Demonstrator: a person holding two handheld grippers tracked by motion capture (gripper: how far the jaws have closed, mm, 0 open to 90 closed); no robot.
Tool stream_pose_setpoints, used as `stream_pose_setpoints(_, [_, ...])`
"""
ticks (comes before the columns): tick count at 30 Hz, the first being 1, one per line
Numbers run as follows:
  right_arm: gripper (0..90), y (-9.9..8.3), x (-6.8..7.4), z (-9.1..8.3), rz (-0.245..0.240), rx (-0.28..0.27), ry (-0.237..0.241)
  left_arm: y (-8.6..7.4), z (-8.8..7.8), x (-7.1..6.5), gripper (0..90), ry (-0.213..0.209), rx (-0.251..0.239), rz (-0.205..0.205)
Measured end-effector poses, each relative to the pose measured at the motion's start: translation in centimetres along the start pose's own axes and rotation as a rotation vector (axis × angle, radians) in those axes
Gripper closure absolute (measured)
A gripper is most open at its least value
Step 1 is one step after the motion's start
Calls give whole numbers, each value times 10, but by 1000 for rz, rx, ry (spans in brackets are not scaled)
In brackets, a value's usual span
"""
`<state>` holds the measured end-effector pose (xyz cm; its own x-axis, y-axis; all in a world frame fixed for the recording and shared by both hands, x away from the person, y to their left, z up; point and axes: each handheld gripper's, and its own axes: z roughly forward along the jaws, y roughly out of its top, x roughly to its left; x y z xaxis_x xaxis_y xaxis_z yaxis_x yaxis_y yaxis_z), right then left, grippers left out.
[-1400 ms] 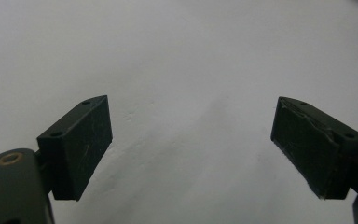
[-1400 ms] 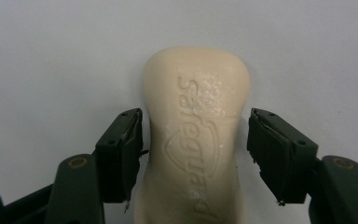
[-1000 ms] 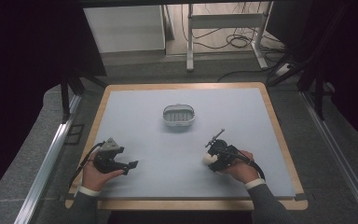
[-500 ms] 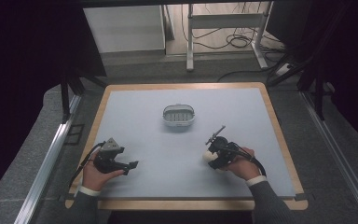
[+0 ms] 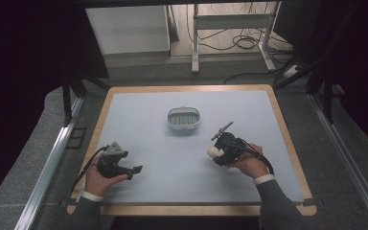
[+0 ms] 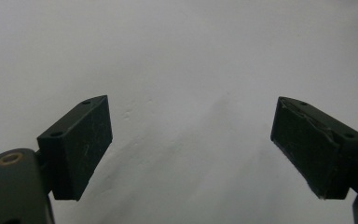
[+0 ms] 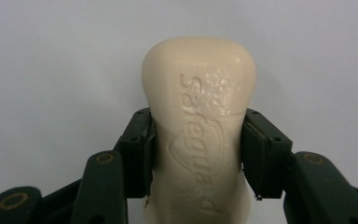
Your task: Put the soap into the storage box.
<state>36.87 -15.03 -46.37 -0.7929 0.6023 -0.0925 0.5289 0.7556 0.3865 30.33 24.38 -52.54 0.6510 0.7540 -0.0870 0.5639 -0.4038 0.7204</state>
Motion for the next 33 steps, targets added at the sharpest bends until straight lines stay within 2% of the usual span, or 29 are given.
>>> stream_pose_setpoints(6, [492,5,-3,0,4,-8,9,0,-2,0,131,1,-5,-2])
stream_pose_setpoints(8, [492,9,-4,0,-2,-15,-10,0,-2,0,131,2,-7,-5])
stream_pose_setpoints(16, [493,17,-9,-2,-2,-37,-13,0,0,-1,130,-2,1,0])
stream_pose_setpoints(19, [493,19,-11,-2,-3,-24,-27,0,-1,0,130,-1,-4,-2])
stream_pose_setpoints(25, [494,24,-17,-6,-1,-32,-39,0,1,-1,130,-5,1,-1])
stream_pose_setpoints(33, [494,29,-22,-8,-18,-49,-44,0,2,-2,130,-9,-3,-2])
